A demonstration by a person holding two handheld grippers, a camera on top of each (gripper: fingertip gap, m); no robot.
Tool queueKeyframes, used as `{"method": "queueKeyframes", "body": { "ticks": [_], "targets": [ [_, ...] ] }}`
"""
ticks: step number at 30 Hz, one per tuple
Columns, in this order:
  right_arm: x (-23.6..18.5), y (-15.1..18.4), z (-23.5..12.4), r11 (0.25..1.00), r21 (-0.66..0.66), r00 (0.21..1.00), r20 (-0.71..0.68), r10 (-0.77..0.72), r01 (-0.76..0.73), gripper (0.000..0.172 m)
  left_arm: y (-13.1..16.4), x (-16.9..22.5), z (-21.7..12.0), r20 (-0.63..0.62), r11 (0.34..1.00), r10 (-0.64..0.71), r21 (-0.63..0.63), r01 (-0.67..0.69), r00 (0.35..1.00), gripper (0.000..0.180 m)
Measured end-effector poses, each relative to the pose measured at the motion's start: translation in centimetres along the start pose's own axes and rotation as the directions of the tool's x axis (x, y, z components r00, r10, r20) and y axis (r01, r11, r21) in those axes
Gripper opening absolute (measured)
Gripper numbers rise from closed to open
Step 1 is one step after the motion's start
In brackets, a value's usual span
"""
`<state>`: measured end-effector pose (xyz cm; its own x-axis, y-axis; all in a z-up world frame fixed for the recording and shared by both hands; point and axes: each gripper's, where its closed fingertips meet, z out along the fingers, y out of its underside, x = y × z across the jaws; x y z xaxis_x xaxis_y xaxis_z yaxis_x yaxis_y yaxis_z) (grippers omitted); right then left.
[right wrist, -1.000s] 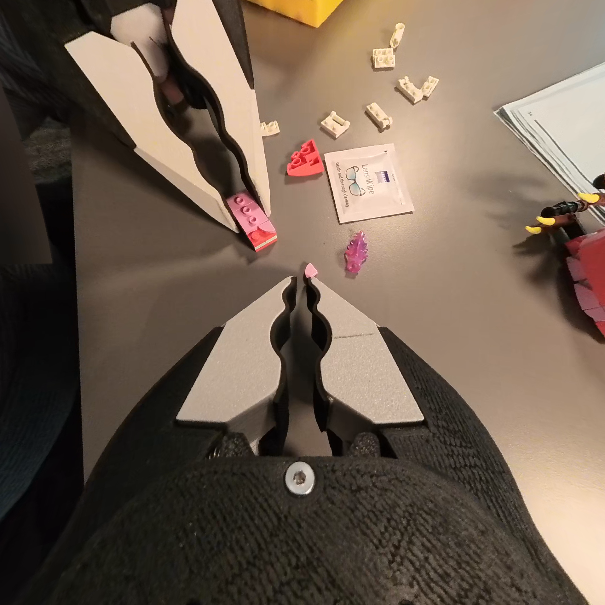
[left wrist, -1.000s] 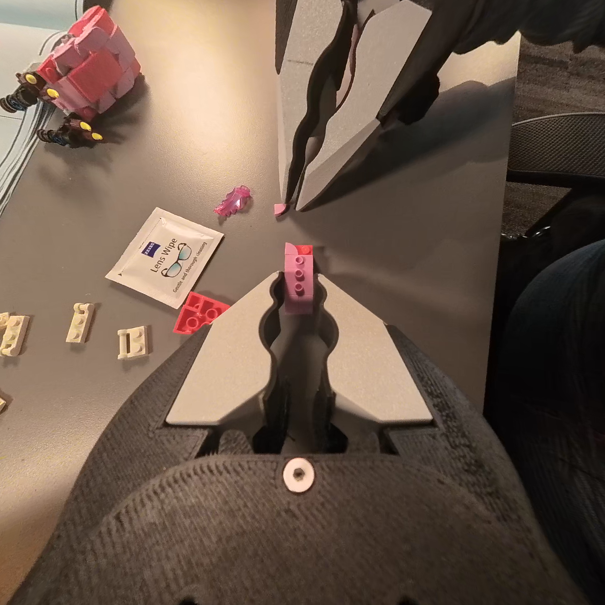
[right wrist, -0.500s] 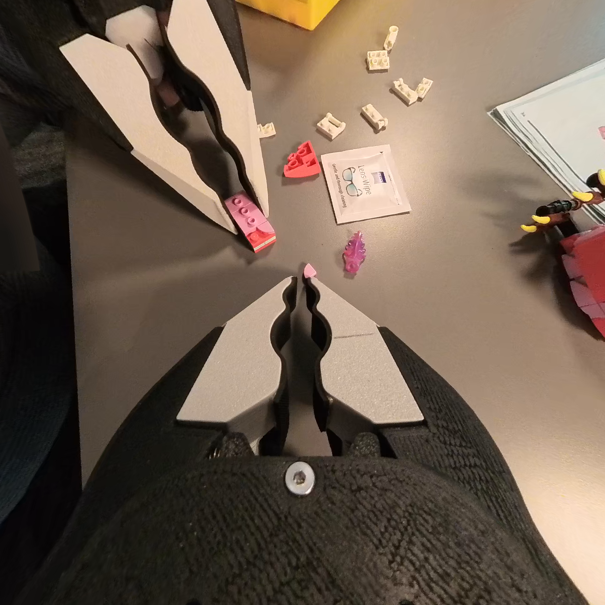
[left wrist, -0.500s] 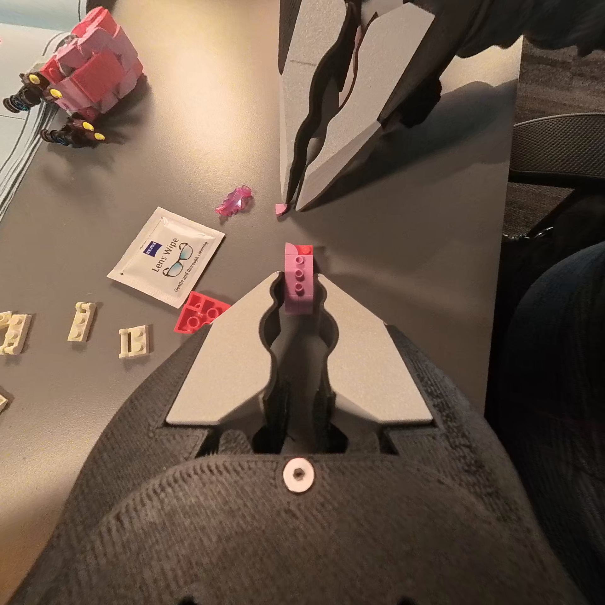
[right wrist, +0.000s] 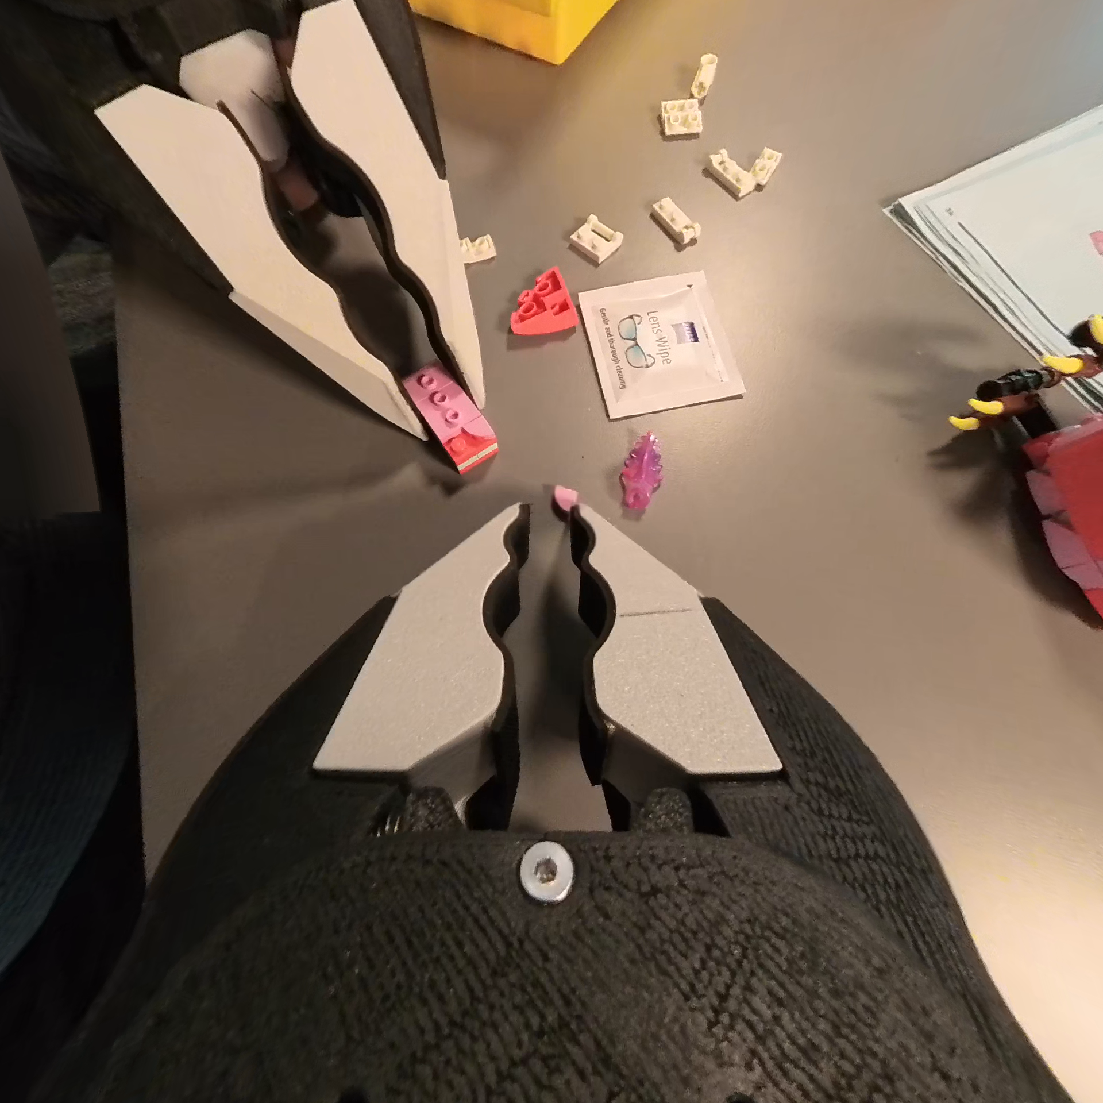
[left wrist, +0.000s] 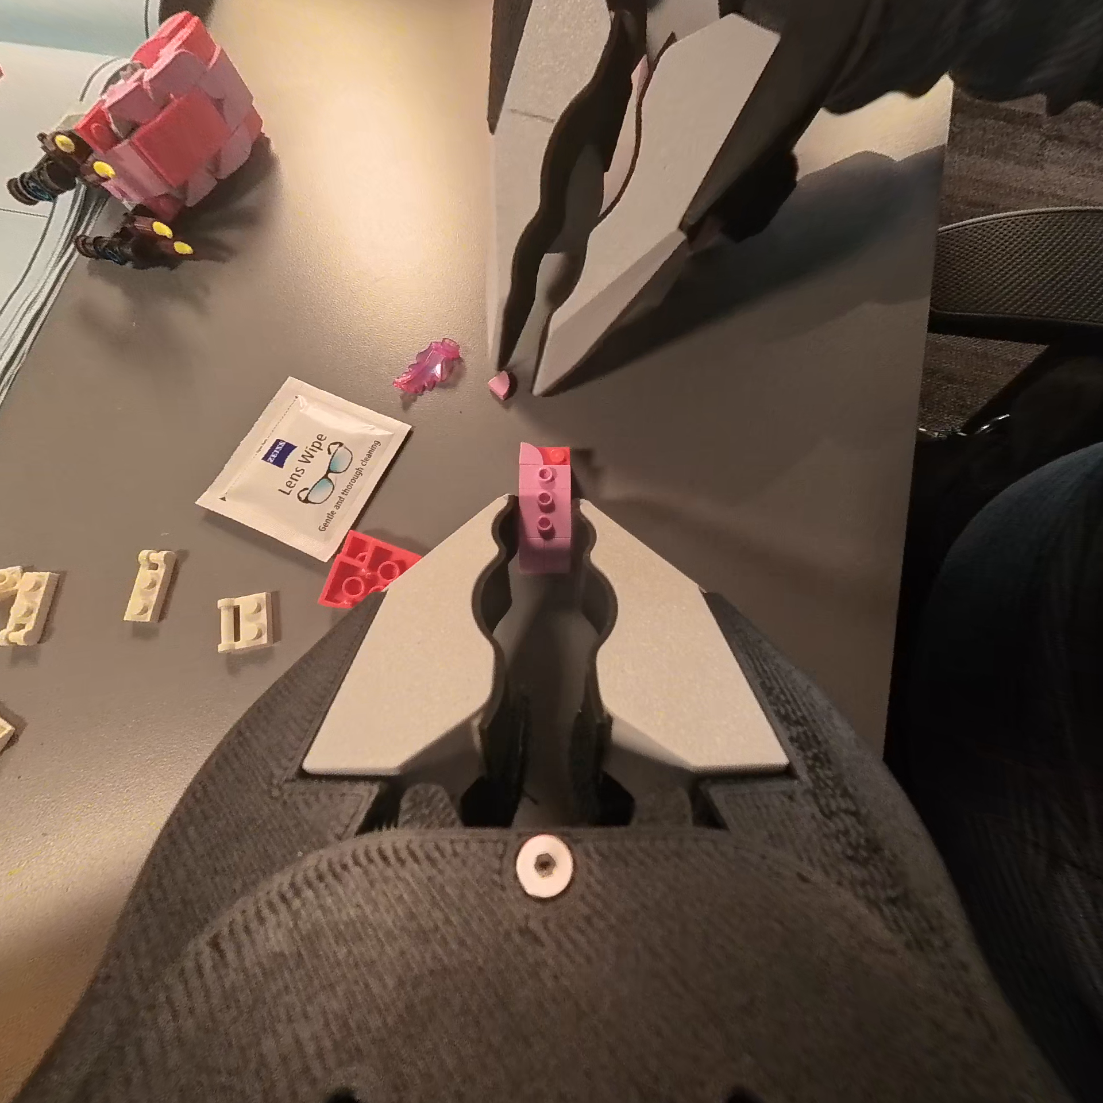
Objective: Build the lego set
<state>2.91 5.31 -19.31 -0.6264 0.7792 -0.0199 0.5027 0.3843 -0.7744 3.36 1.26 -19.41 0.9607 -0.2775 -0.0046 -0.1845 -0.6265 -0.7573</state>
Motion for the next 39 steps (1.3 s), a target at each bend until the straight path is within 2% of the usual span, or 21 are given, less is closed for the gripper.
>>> {"method": "queueKeyframes", "body": {
  "ticks": [5, 9, 14, 22, 29, 39],
  "targets": [
    [-1.7, -0.4, 0.3, 1.000, 0.015, 0.996, 0.088, -0.007, 0.006, 0.017, 0.0, 0.0, 0.0, 0.000, 1.000, -0.001, 0.000, 0.001, 1.000, 0.016],
    [-0.9, -1.2, 0.1, 0.997, 0.065, 0.999, 0.043, -0.032, 0.030, 0.017, 0.0, 0.0, 0.0, 0.001, 1.000, 0.000, 0.000, 0.000, 1.000, 0.016],
    [-0.6, -0.8, 0.3, 0.998, 0.036, 0.997, 0.059, -0.050, 0.048, 0.021, 0.0, 0.0, 0.0, 0.001, 1.000, 0.000, 0.000, 0.000, 1.000, 0.016],
    [-1.8, -0.1, 0.1, 0.998, 0.004, 0.989, 0.136, -0.063, 0.063, 0.018, 0.0, 0.0, 0.0, 0.002, 1.000, 0.000, 0.000, 0.000, 1.000, 0.016],
    [-1.8, -1.2, 0.4, 0.983, 0.064, 0.970, 0.164, -0.182, 0.173, 0.026, 0.0, 0.0, 0.0, -0.003, 1.000, -0.004, 0.000, 0.004, 1.000, 0.016],
    [-1.6, -0.4, 0.6, 0.978, 0.002, 0.957, 0.206, -0.206, 0.210, 0.016, 0.0, 0.0, 0.0, -0.009, 1.000, -0.008, 0.000, 0.008, 1.000, 0.016]
  ]
}}
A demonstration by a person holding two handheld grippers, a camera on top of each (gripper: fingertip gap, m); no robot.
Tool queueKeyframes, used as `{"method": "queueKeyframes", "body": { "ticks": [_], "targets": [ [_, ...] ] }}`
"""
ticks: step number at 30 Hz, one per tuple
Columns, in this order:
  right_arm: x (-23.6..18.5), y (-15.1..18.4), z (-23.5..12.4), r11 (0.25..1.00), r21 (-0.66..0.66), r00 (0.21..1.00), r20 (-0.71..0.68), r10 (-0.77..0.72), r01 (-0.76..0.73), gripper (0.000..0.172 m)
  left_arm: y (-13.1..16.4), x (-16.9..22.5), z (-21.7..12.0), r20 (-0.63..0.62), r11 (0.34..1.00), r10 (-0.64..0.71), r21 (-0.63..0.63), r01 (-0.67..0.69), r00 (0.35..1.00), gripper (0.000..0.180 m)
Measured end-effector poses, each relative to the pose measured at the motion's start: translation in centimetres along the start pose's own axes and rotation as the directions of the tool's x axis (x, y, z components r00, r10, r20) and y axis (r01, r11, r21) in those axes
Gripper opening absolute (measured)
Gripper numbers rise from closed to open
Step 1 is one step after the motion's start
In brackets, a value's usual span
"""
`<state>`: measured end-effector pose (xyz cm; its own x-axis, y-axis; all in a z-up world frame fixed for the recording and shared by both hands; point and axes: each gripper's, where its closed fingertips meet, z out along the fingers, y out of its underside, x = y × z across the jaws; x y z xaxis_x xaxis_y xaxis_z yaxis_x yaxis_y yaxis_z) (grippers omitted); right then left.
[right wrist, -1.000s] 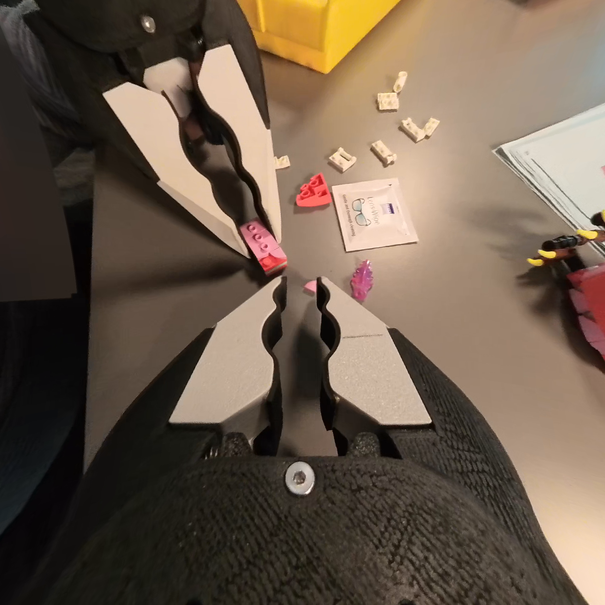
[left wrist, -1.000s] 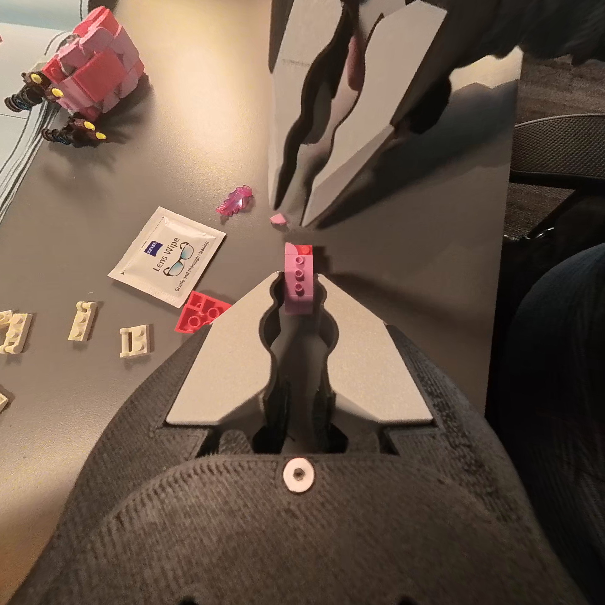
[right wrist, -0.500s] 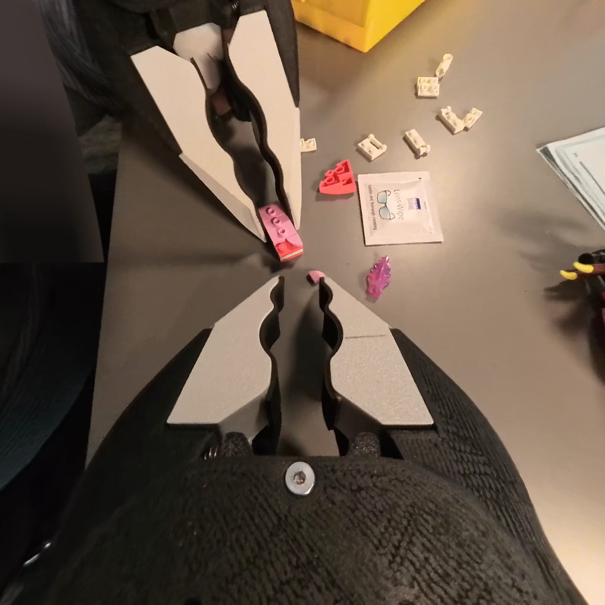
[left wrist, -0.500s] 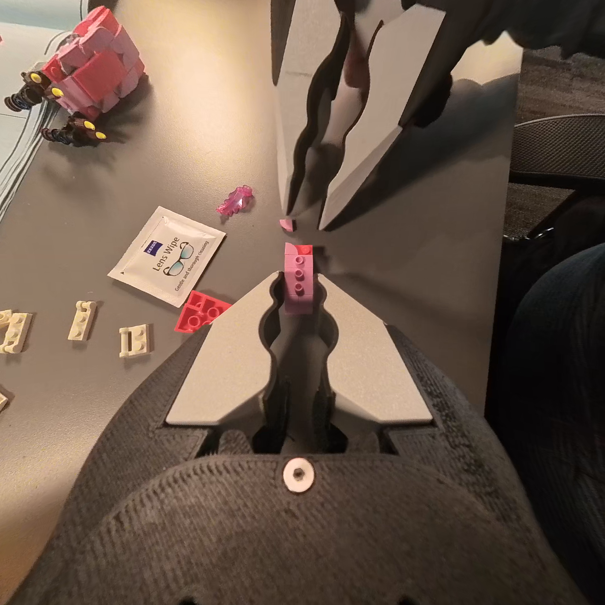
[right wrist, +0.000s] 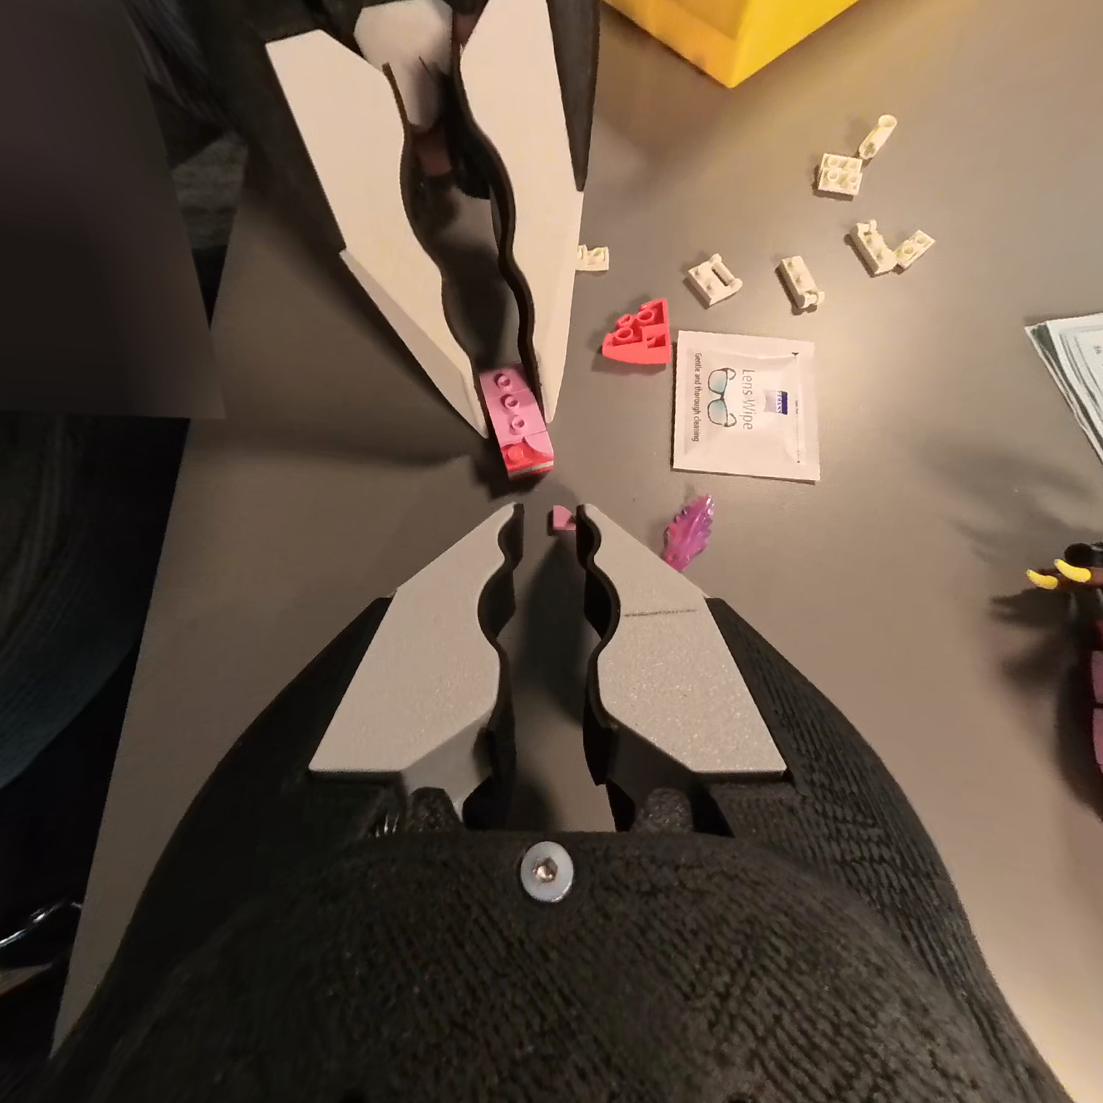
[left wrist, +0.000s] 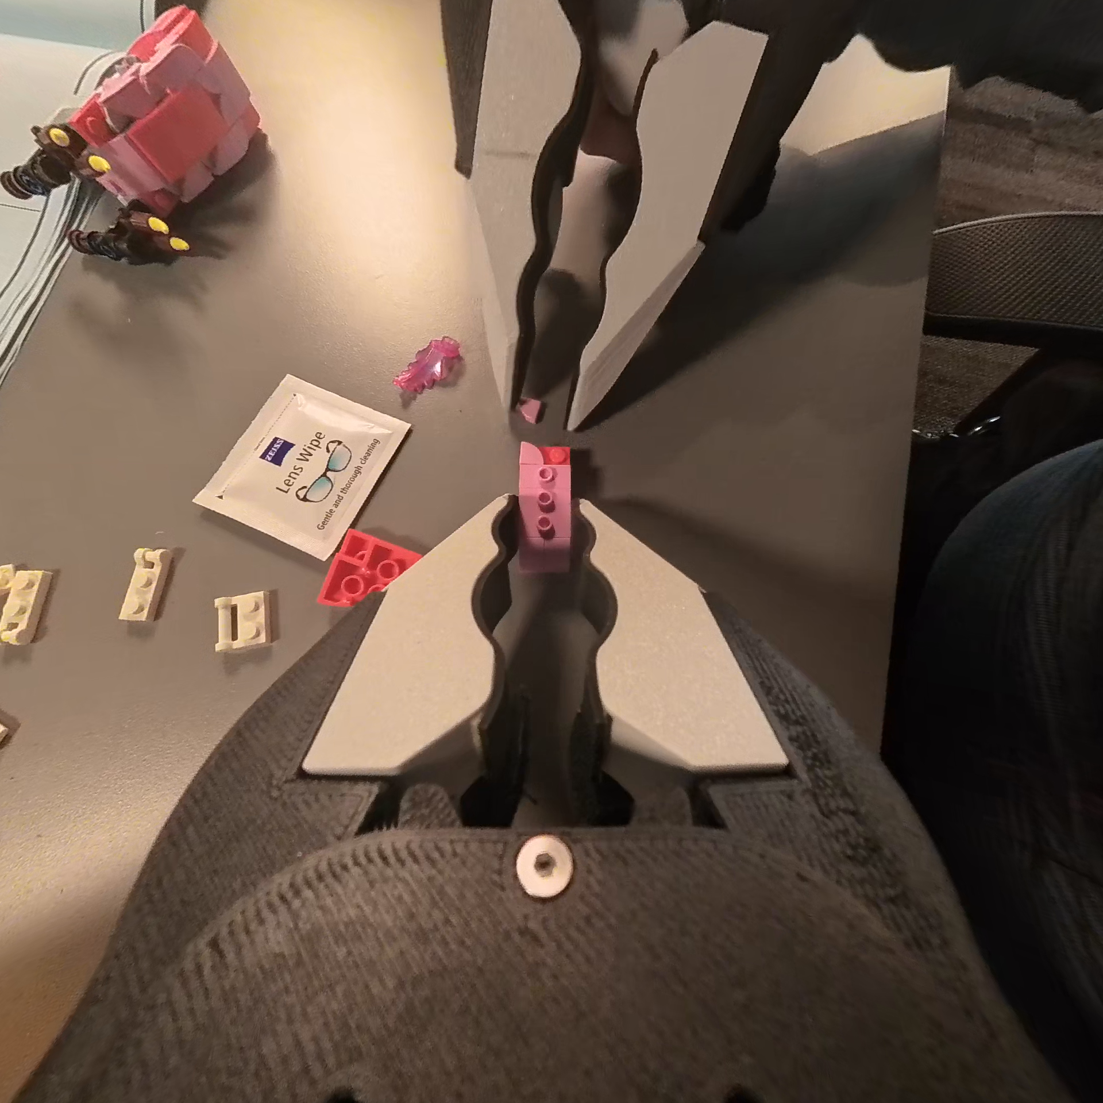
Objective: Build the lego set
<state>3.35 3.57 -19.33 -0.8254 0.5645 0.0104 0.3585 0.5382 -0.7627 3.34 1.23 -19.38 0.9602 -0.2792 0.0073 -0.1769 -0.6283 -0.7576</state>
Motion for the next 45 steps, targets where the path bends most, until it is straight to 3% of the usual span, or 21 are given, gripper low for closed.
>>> {"method": "queueKeyframes", "body": {
  "ticks": [22, 31, 45],
  "targets": [
    [-0.3, 0.2, -0.2, 1.000, 0.017, 0.999, -0.048, 0.018, -0.017, 0.006, 0.0, 0.0, 0.0, 0.000, 1.000, 0.001, 0.000, -0.001, 1.000, 0.016],
    [-1.6, -2.1, -0.3, 0.991, 0.113, 0.997, 0.018, -0.076, 0.073, 0.005, 0.1, 0.3, 0.0, -0.042, 1.000, 0.016, 0.000, -0.016, 0.999, 0.016],
    [-2.5, -1.8, 0.5, 0.975, 0.026, 0.969, 0.103, -0.224, 0.222, 0.005, 0.2, 0.9, -0.2, -0.140, 0.998, 0.066, 0.000, -0.067, 0.988, 0.016]
  ]
}}
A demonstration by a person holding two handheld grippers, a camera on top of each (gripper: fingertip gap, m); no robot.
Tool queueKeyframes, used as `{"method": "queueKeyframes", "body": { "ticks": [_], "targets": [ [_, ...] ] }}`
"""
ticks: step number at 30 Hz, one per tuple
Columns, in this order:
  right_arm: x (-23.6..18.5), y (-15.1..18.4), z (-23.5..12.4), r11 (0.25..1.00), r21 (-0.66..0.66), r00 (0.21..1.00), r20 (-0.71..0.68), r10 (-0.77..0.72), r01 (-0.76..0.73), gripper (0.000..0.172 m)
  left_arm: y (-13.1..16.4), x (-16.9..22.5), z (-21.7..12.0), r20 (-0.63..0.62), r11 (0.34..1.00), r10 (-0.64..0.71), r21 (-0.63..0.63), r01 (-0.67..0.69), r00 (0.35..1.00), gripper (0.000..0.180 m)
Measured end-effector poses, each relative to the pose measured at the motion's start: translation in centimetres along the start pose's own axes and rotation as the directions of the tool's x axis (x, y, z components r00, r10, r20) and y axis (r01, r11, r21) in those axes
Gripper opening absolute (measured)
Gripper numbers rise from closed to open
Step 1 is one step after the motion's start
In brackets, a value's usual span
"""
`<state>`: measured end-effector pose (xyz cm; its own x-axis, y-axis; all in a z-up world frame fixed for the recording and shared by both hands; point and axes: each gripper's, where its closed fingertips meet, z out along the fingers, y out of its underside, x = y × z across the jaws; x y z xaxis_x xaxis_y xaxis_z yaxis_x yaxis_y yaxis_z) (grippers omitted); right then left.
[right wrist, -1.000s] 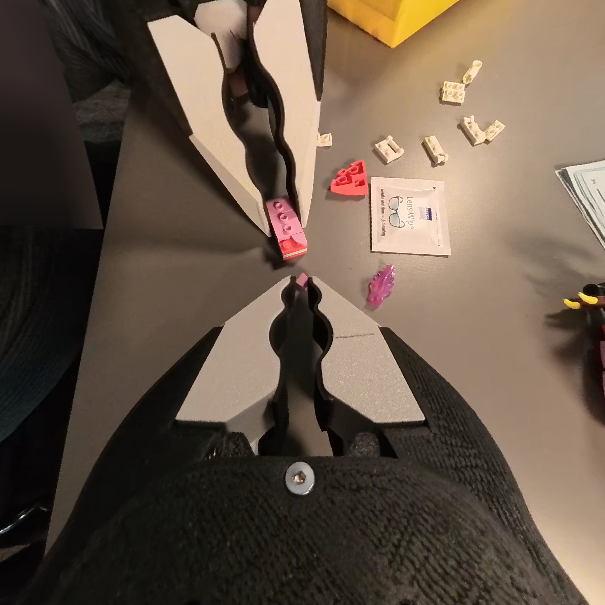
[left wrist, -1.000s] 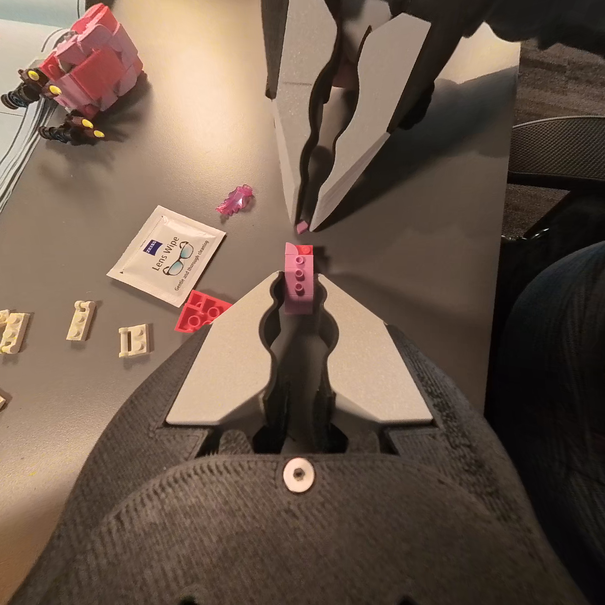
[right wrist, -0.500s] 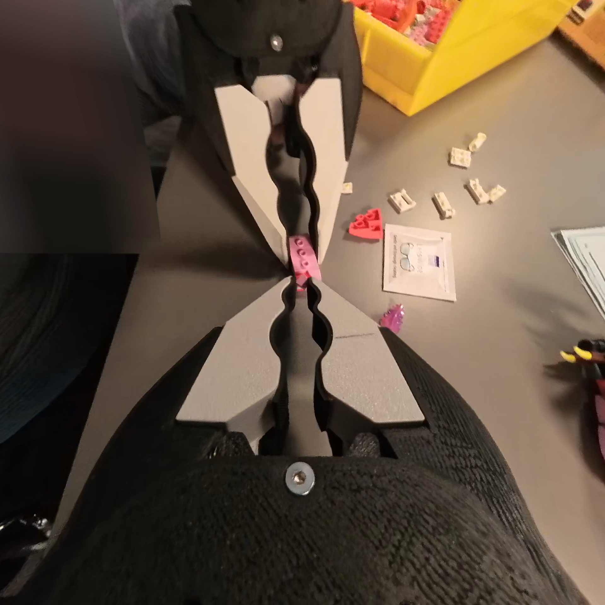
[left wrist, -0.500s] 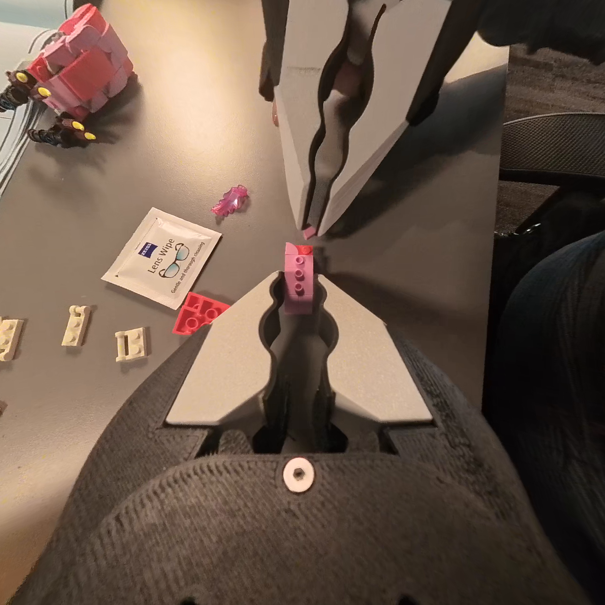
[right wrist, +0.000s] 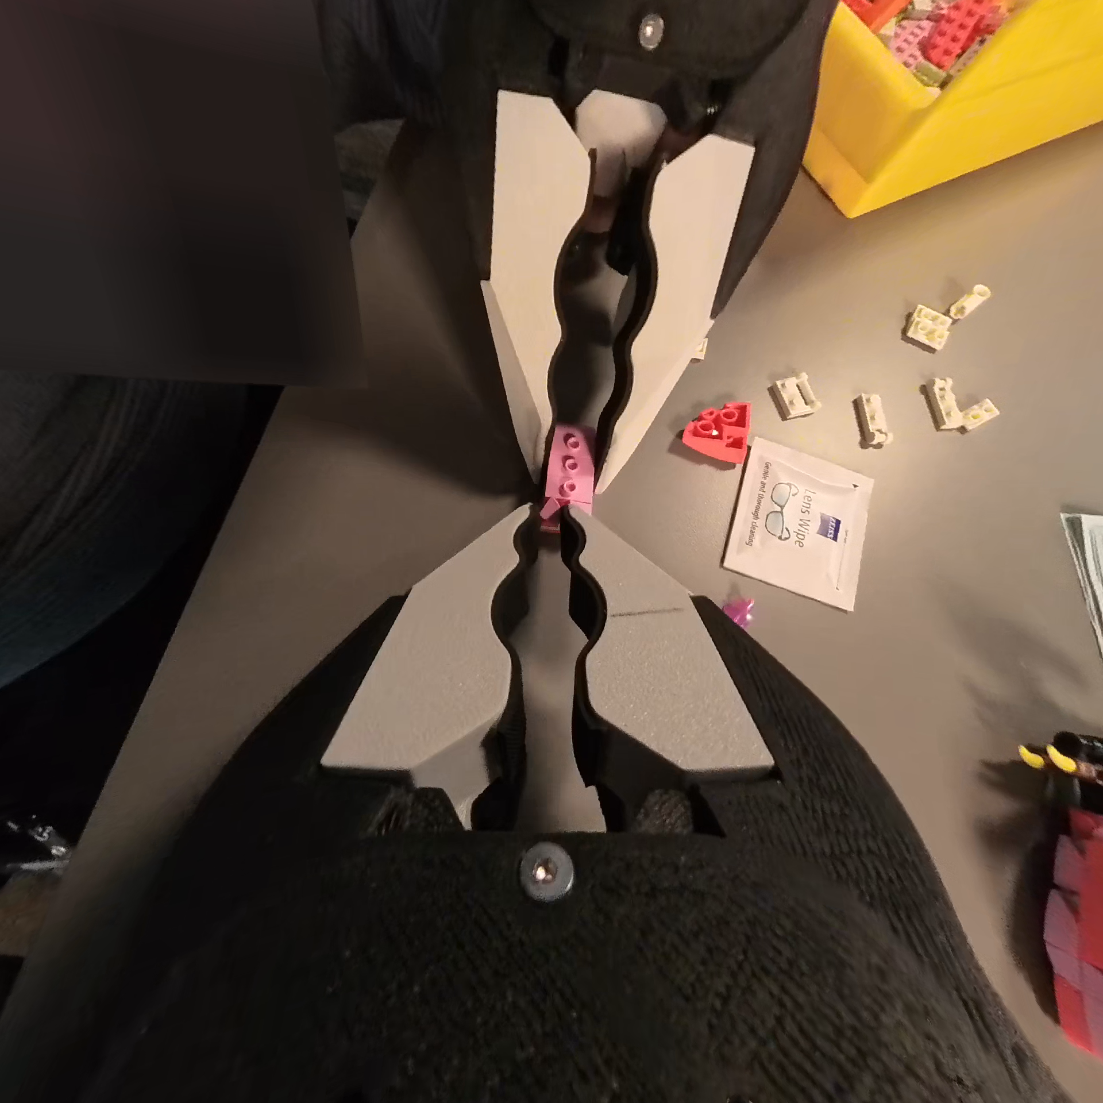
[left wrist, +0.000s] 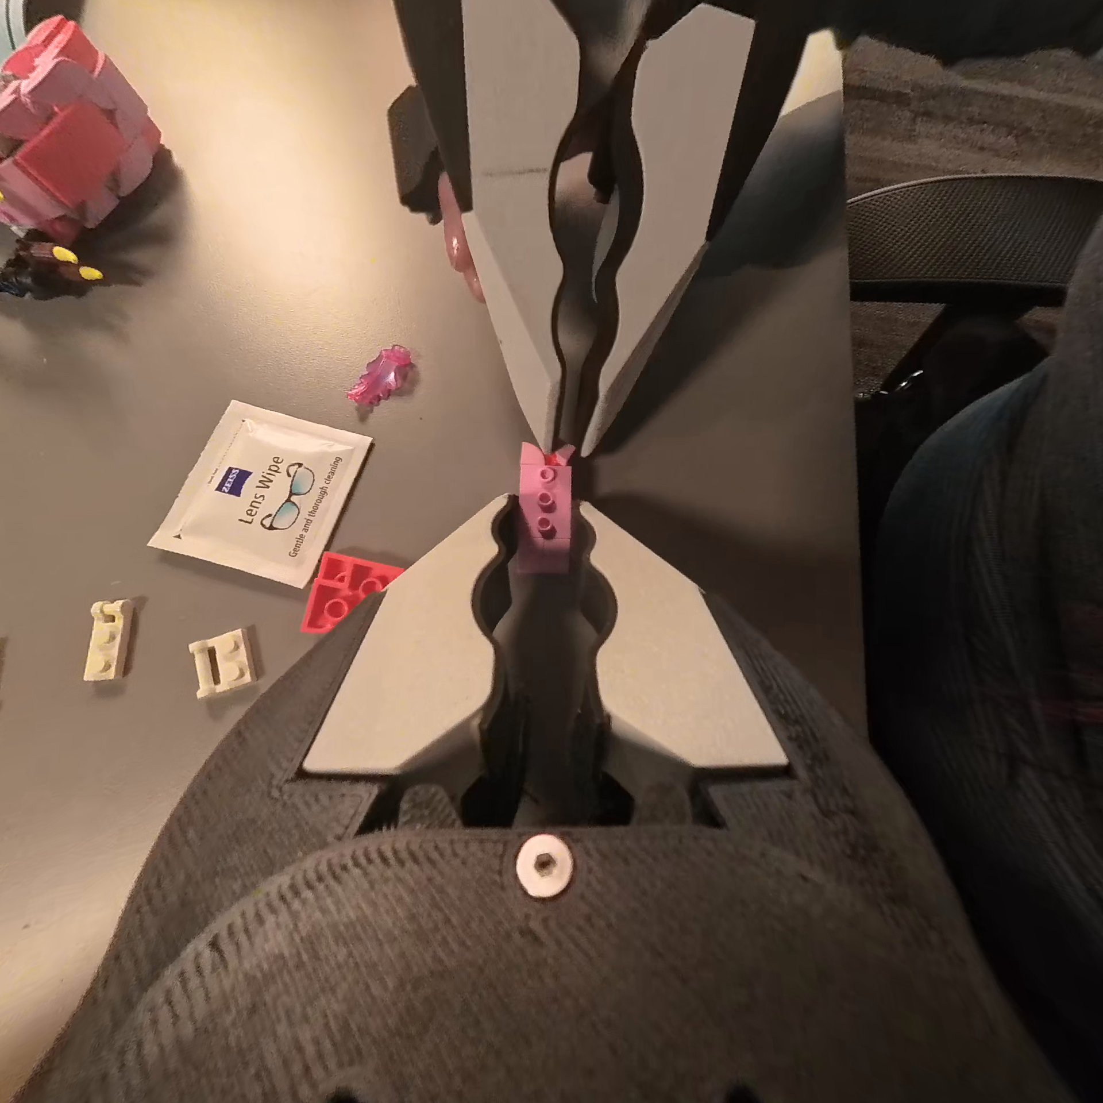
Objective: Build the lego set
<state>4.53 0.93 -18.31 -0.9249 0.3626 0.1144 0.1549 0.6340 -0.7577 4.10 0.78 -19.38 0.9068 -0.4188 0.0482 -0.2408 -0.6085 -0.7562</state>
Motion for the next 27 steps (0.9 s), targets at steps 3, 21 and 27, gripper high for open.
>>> {"method": "queueKeyframes", "body": {
  "ticks": [3, 21, 27],
  "targets": [
    [-0.10, -0.04, 0.02, 0.999, 0.000, 0.998, 0.043, -0.037, 0.037, 0.005, 0.02, 0.07, -0.02, -0.022, 1.000, 0.019, -0.001, -0.019, 1.000, 0.016],
    [-0.26, -0.18, -0.08, 0.952, -0.138, 0.946, 0.219, -0.239, 0.272, 0.005, 0.00, 0.20, 0.01, -0.061, 0.999, 0.050, -0.002, -0.050, 0.997, 0.016],
    [-0.09, 0.22, -0.28, 0.968, -0.136, 0.967, 0.170, -0.188, 0.212, 0.005, -0.02, 0.13, 0.03, -0.053, 0.999, 0.045, -0.001, -0.046, 0.998, 0.016]
  ]
}}
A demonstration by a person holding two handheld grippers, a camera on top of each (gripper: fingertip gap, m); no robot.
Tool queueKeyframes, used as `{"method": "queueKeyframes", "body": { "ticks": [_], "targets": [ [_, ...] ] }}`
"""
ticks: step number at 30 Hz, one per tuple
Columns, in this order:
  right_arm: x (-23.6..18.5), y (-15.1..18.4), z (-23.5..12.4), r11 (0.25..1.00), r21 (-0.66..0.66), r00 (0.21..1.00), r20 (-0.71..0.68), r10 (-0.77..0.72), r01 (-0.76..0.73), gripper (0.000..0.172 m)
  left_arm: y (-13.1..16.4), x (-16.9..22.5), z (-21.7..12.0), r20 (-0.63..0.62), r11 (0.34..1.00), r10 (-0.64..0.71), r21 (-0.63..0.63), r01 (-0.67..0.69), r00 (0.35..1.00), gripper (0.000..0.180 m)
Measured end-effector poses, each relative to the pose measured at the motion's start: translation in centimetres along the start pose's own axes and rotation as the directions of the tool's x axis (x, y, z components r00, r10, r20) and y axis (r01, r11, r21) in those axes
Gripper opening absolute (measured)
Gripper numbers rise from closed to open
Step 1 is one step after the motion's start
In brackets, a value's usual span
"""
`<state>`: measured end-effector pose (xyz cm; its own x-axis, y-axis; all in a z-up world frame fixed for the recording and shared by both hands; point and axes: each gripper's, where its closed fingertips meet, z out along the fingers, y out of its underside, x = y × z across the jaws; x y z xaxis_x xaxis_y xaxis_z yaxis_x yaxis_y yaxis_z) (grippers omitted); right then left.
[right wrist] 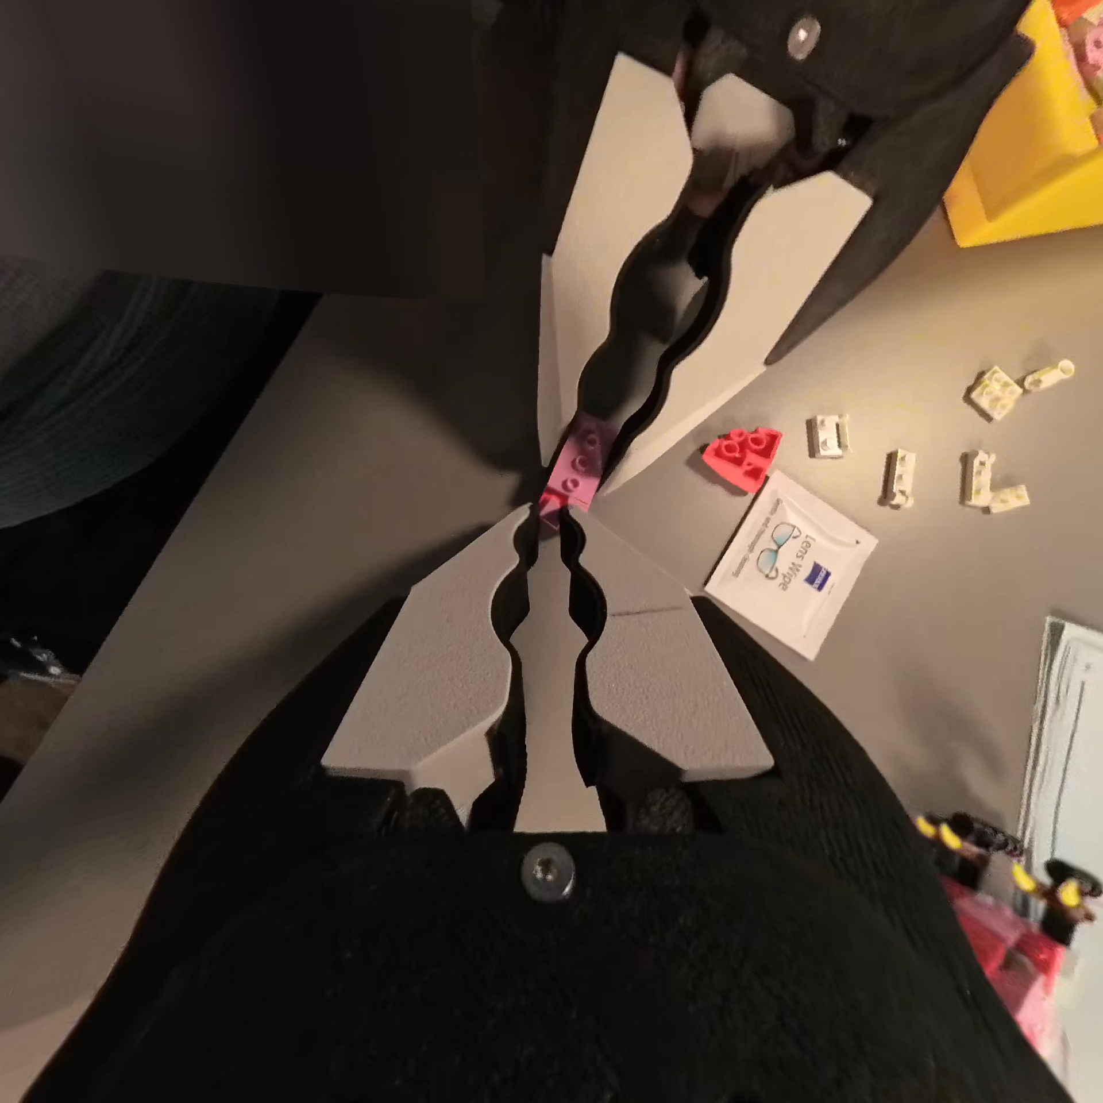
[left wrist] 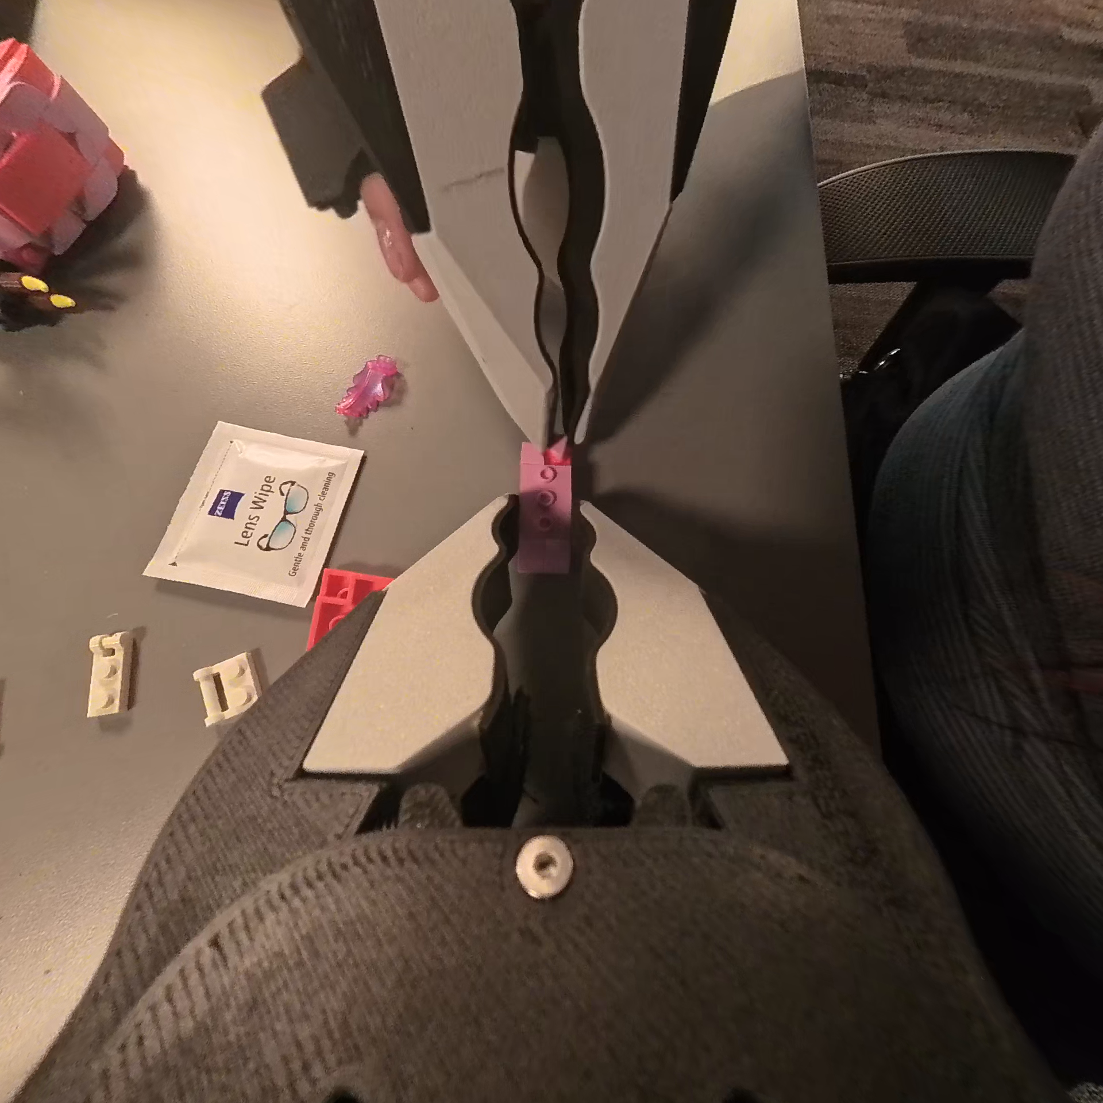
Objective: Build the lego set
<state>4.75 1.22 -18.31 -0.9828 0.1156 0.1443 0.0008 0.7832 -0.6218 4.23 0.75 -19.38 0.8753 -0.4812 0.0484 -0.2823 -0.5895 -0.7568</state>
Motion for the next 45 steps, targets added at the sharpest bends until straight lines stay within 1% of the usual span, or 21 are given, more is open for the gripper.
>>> {"method": "queueKeyframes", "body": {
  "ticks": [5, 15, 19, 32, 45],
  "targets": [
    [-0.3, 0.4, -0.4, 0.992, 0.078, 0.993, -0.058, 0.106, -0.101, 0.005, 0.0, -0.1, 0.0, 0.011, 1.000, -0.001, 0.000, 0.001, 1.000, 0.016],
    [-0.5, 0.8, -1.4, 0.971, 0.139, 0.959, -0.180, 0.217, -0.194, 0.005, -0.1, -0.2, 0.1, 0.033, 1.000, -0.012, 0.001, 0.012, 0.999, 0.016],
    [-0.3, 1.1, -1.6, 0.965, 0.134, 0.945, -0.211, 0.250, -0.225, 0.005, -0.1, -0.2, 0.1, 0.030, 1.000, -0.015, 0.001, 0.015, 0.999, 0.016],
    [-0.1, 0.5, -1.1, 0.961, 0.158, 0.934, -0.243, 0.262, -0.228, 0.005, -0.1, -0.3, 0.1, 0.026, 1.000, -0.029, 0.004, 0.028, 0.999, 0.016],
    [0.3, 2.1, -0.8, 0.914, 0.109, 0.864, -0.297, 0.406, -0.392, 0.005, -0.1, -0.6, 0.2, 0.078, 1.000, -0.027, 0.002, 0.027, 0.997, 0.017]
  ]
}}
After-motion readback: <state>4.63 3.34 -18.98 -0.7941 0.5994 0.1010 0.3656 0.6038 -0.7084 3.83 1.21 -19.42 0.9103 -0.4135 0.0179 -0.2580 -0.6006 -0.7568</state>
